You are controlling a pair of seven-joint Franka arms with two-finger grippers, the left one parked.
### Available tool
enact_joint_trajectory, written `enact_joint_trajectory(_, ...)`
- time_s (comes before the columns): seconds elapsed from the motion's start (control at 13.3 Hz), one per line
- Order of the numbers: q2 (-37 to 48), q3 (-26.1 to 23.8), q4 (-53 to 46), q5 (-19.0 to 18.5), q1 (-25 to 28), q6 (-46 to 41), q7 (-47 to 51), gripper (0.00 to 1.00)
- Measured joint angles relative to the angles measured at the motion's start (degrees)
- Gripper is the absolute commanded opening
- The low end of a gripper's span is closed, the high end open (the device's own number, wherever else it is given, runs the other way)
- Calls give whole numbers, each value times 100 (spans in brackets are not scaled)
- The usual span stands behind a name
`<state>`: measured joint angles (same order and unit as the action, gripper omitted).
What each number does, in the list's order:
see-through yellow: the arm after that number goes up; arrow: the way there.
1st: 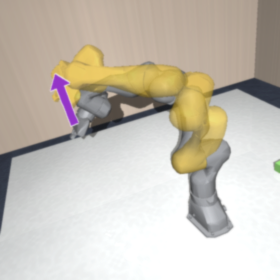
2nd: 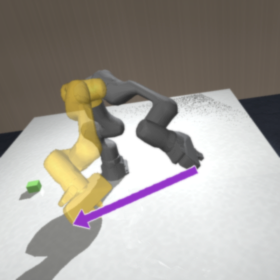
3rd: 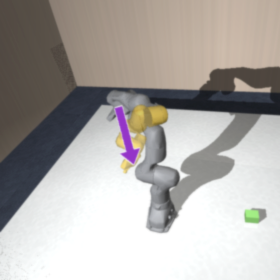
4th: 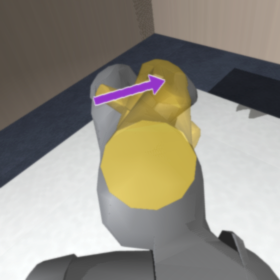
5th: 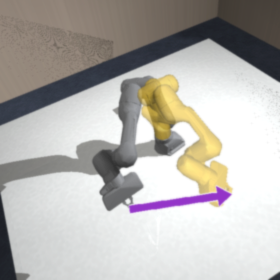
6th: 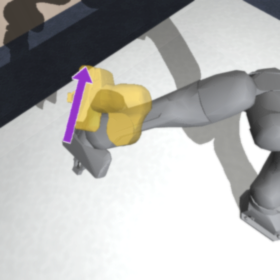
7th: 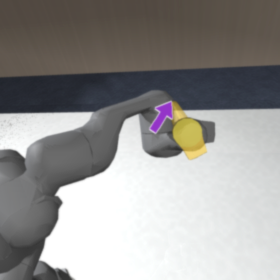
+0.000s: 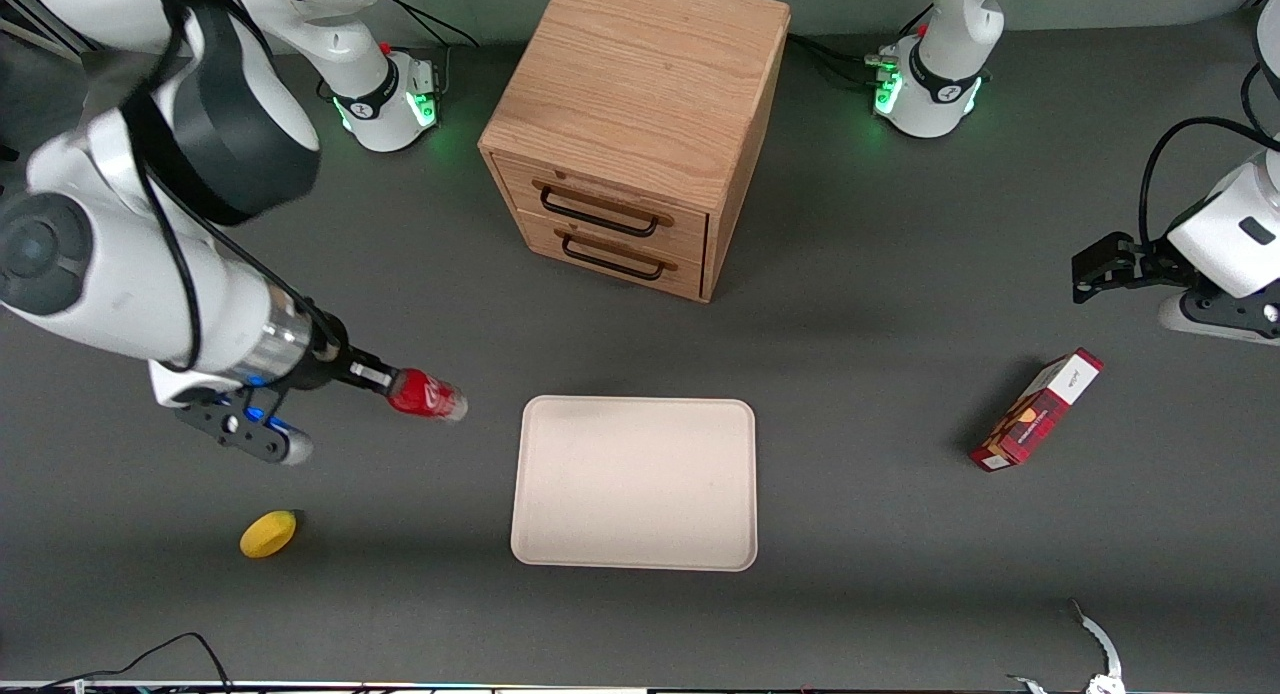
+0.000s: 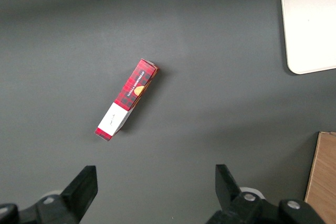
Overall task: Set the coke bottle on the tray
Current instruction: 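Lift the red bottle and carry it toward the cream tray, then stand the bottle upright and lower it onto the tray's rim area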
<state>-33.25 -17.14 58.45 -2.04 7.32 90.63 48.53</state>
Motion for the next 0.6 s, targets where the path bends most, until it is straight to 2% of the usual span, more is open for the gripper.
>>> enact_joint_trajectory(0.15,-296,-108,-19,-308,141,414,536,0)
enact_joint_trajectory(0.38,-754,-459,-39,-970,270,876,1073,0)
enact_joint_trajectory(0.6,-791,-558,-203,-1062,210,760,1053,0)
